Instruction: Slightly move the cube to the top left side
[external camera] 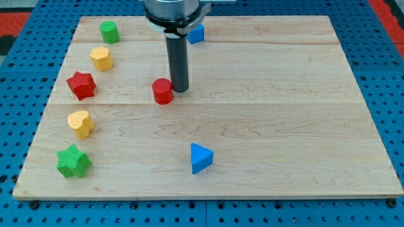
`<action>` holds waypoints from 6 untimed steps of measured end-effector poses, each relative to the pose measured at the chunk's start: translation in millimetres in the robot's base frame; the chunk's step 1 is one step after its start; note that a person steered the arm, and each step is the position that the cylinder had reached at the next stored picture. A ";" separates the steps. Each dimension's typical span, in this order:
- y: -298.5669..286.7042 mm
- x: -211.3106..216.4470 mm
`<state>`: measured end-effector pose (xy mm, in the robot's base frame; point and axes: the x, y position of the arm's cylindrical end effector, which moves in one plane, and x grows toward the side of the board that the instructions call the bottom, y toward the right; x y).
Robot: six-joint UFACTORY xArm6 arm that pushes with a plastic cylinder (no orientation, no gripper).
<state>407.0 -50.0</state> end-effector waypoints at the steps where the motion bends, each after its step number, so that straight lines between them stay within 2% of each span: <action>1: 7.4 0.0; 2: 63.3 -13.4; 3: 128.1 -50.2; 4: 143.8 -98.4; 5: 127.4 -132.6; 6: 98.6 -141.2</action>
